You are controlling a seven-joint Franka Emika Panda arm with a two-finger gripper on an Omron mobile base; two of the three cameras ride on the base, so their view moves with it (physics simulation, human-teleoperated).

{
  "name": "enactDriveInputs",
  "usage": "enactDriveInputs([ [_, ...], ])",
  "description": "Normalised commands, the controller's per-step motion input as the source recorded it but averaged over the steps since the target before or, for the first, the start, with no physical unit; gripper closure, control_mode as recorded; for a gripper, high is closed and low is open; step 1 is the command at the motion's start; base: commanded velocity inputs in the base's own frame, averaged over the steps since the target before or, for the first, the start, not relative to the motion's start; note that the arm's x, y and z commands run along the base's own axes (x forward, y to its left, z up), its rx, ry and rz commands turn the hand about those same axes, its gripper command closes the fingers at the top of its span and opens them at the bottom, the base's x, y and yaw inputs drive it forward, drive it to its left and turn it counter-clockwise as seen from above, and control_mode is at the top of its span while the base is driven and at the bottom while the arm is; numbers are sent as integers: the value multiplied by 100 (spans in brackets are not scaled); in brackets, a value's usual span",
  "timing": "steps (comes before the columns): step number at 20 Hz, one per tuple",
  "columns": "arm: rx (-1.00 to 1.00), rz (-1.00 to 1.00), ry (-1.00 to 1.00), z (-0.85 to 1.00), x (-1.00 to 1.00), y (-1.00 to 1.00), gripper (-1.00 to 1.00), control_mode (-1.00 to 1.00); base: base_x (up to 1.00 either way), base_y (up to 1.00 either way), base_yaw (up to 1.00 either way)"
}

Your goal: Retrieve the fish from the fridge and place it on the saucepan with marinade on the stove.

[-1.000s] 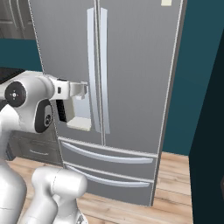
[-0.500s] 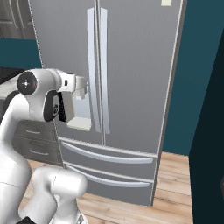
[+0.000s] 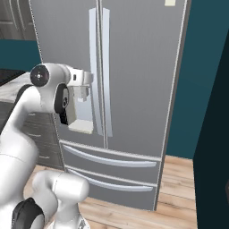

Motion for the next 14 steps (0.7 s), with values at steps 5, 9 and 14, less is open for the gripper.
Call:
enactDriveInputs([
  [5,0,0,1,0,47,0,-100,-100,0,0,0],
  [9,0,0,0,0,47,0,-100,-100,0,0,0],
  [14,0,0,0,-1,47,0,-100,-100,0,0,0],
])
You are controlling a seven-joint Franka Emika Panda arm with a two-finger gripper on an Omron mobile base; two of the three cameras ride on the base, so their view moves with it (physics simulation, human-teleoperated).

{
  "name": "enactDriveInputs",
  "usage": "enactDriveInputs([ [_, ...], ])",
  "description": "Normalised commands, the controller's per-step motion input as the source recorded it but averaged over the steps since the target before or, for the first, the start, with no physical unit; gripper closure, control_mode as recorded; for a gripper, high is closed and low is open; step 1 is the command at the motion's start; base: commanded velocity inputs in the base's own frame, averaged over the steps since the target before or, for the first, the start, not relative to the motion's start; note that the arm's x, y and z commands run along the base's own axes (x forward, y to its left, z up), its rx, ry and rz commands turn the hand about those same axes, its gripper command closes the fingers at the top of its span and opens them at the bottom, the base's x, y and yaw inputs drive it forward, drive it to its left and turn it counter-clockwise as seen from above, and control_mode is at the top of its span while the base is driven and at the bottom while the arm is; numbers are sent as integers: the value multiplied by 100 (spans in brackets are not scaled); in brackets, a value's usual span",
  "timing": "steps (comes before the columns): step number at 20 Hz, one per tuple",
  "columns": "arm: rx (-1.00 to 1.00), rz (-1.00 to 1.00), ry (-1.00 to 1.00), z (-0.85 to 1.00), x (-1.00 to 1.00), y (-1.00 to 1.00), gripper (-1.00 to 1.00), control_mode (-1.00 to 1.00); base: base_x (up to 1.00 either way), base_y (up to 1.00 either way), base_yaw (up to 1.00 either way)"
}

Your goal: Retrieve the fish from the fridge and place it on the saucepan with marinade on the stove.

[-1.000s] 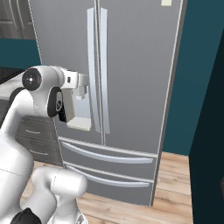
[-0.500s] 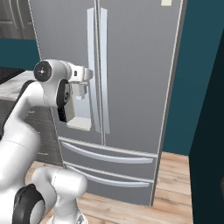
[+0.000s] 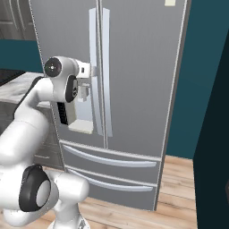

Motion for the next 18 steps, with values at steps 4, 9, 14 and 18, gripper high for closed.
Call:
enactDriveInputs([
  [4,0,0,0,-6,48,0,-100,-100,0,0,0],
  [9,0,0,0,-7,50,0,-100,-100,0,0,0],
  [14,0,0,0,-6,50,0,-100,-100,0,0,0],
  [18,0,0,0,-7,50,0,-100,-100,0,0,0],
])
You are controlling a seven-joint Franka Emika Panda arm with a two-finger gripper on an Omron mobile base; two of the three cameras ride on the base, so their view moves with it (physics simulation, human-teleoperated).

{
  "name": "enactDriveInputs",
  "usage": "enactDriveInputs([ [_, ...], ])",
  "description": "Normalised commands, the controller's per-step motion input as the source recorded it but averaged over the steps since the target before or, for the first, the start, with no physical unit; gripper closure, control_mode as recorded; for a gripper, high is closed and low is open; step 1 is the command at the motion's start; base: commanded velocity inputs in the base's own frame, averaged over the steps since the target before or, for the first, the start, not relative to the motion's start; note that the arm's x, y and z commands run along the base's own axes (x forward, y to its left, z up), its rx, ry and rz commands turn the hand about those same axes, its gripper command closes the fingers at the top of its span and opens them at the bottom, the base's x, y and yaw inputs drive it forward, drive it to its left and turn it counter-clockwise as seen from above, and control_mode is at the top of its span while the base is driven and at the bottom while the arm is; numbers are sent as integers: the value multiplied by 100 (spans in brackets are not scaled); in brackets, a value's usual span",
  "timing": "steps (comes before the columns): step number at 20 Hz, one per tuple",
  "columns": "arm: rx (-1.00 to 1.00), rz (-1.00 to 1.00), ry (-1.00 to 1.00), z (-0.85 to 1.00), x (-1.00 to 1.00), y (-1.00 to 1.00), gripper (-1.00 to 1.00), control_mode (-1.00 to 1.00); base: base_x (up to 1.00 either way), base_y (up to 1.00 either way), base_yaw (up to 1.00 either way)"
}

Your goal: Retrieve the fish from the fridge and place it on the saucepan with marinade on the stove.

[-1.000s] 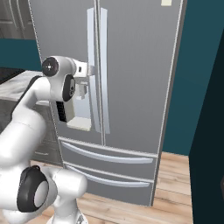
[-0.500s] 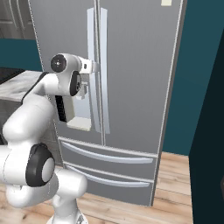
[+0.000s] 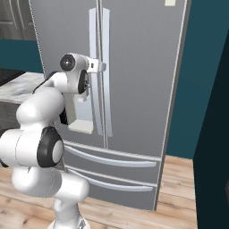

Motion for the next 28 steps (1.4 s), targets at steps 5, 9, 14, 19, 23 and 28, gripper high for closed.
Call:
enactDriveInputs([
  [5,0,0,0,-7,50,0,-100,-100,0,0,0],
  [9,0,0,0,-7,51,0,-100,-100,0,0,0],
  [14,0,0,0,-8,52,0,-100,-100,0,0,0],
  [19,0,0,0,-9,50,0,100,-100,0,0,0],
  [23,0,0,0,-4,28,0,100,-100,0,0,0],
  [28,0,0,0,0,0,0,100,-100,0,0,0],
])
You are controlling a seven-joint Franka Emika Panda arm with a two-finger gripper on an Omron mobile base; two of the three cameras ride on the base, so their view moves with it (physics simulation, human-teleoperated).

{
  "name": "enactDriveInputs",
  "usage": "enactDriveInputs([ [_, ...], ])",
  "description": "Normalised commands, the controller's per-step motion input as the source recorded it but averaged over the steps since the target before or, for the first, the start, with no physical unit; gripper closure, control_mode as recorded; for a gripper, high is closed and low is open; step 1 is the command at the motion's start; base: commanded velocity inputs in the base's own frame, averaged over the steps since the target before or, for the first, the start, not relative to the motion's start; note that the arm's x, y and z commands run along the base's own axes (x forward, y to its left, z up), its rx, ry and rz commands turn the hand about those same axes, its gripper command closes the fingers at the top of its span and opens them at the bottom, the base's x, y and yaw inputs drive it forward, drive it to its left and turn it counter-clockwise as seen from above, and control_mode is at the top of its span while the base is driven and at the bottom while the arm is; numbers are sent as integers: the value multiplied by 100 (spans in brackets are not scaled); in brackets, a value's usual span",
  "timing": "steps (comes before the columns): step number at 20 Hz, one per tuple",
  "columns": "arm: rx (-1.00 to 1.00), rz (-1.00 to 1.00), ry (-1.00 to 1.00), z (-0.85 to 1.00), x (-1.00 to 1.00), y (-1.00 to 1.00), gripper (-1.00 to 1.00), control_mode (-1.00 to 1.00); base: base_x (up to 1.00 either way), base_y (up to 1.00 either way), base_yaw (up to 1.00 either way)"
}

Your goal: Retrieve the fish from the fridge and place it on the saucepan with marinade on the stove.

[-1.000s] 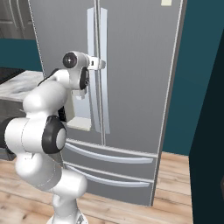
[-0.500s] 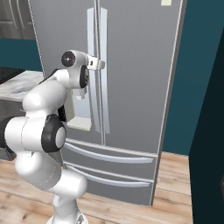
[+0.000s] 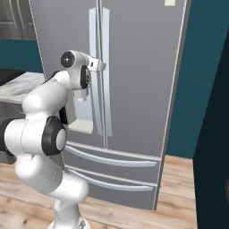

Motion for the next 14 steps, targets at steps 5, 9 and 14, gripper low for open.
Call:
enactDriveInputs([
  [5,0,0,0,0,-17,0,100,-100,0,0,0],
  [9,0,0,0,0,-40,0,100,-100,0,0,0],
  [14,0,0,0,0,-53,1,100,-100,0,0,0],
])
